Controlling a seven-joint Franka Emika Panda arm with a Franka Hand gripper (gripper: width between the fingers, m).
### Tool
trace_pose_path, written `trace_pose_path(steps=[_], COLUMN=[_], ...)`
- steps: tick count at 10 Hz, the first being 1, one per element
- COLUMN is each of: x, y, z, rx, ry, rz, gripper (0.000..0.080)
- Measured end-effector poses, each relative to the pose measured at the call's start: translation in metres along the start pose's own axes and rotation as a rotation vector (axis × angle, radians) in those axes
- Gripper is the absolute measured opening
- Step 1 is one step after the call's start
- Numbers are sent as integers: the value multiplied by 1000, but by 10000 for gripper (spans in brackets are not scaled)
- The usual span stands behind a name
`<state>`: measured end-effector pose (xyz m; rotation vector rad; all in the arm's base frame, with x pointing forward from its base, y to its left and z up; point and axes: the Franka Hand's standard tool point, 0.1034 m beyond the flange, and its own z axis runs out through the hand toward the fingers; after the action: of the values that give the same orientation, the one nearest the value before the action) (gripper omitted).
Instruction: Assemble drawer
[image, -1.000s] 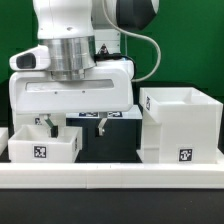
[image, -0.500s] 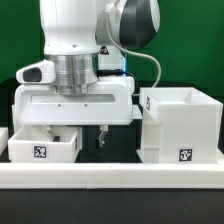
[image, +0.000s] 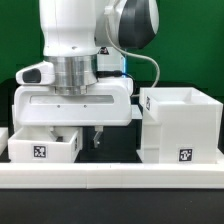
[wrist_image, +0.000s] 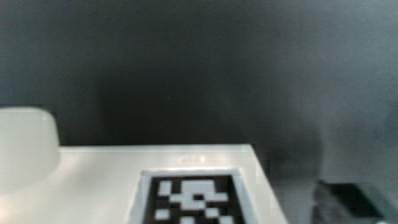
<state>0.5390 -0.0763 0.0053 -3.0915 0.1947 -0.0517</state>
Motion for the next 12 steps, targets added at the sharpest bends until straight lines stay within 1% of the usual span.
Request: trace_pose_path(steps=[1, 2, 3, 4, 5, 9, 10, 11, 12], x=[0, 0, 0, 0, 0, 0, 0, 1, 0], y=[0, 0, 0, 0, 0, 0, -2, -7, -9], z=[0, 0, 0, 0, 0, 0, -2, -12, -21], rx=[0, 0, 0, 0, 0, 0, 1, 5, 12], ry=[0, 0, 0, 0, 1, 1, -3, -7, -9], rz=[0, 0, 0, 0, 0, 0, -16, -72, -126], gripper=[436, 224, 81, 81, 41, 41, 41, 41, 41])
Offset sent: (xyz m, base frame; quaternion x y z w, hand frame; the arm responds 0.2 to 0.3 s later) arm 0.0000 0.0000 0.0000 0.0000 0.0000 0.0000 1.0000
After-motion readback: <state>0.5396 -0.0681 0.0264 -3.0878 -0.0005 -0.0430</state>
